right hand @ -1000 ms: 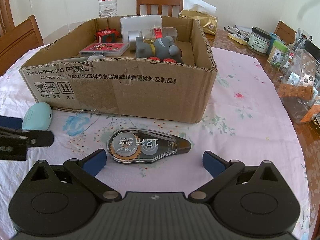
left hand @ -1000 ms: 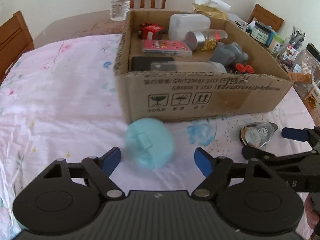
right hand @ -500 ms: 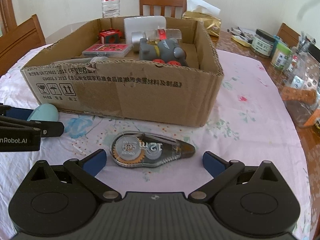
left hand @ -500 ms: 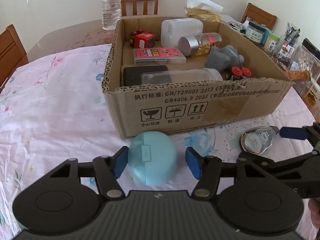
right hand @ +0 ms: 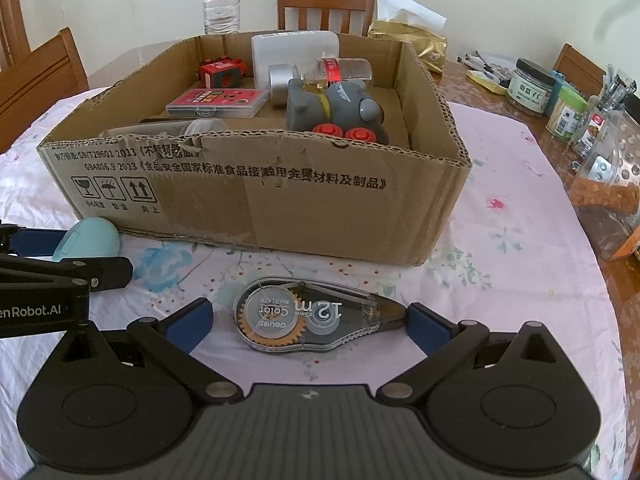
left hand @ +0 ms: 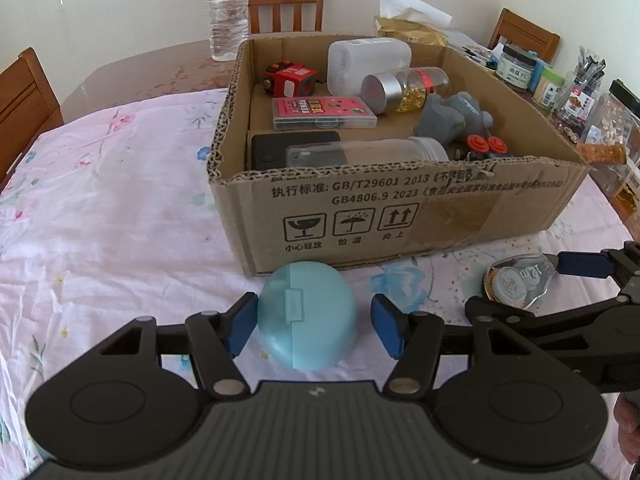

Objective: Organize rigid objects
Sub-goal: 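Close the left tool on the blue case while the right tool grasps the correction tape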

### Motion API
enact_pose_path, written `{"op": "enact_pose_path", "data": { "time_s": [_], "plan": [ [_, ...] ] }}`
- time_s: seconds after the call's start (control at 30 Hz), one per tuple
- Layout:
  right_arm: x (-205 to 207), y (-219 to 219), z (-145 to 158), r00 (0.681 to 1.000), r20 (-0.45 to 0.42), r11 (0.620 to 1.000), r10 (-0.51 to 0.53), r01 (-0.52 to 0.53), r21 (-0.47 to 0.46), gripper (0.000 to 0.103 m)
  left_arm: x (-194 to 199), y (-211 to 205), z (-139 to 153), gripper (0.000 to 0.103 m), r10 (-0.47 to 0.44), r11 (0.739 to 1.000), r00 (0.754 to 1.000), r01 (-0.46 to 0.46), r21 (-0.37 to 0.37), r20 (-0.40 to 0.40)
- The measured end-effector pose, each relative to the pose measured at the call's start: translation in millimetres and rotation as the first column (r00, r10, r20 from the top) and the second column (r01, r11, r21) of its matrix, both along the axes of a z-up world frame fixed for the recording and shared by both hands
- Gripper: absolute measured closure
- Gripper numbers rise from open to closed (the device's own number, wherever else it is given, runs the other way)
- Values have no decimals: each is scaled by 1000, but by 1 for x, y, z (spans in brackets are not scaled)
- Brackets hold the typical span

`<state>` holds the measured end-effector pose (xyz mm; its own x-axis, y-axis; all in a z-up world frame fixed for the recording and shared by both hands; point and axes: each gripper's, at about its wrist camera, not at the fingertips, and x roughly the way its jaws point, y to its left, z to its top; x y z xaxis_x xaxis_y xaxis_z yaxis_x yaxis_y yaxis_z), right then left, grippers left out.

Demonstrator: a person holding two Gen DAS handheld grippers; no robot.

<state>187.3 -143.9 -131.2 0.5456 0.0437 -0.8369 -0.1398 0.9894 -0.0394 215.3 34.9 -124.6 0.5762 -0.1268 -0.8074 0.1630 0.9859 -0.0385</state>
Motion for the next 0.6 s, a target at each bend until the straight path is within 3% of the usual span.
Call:
{"op": "enact_pose_path", "data": {
  "time_s": [0.17, 0.27, 0.33, 0.6],
  "plan": [
    [-1, 3, 4, 999, 1, 999, 35, -35, 2, 10, 1, 0, 0, 42, 5, 1000, 1000, -5, -3, -2],
    [-2, 5, 5, 999, -2, 999, 39, -39, -7, 10, 1, 0, 0, 43, 7, 1000, 1000, -7, 0, -1],
    [-1, 5, 5, 999, -7, 999, 37, -37, -4, 10, 2, 0, 0, 51, 8, 1000, 1000, -8, 2, 0],
    [4, 2, 4, 999, -19, 999, 48, -48, 2, 8, 4, 2, 1, 51, -23, 1000, 1000, 23, 2, -8]
  ]
}}
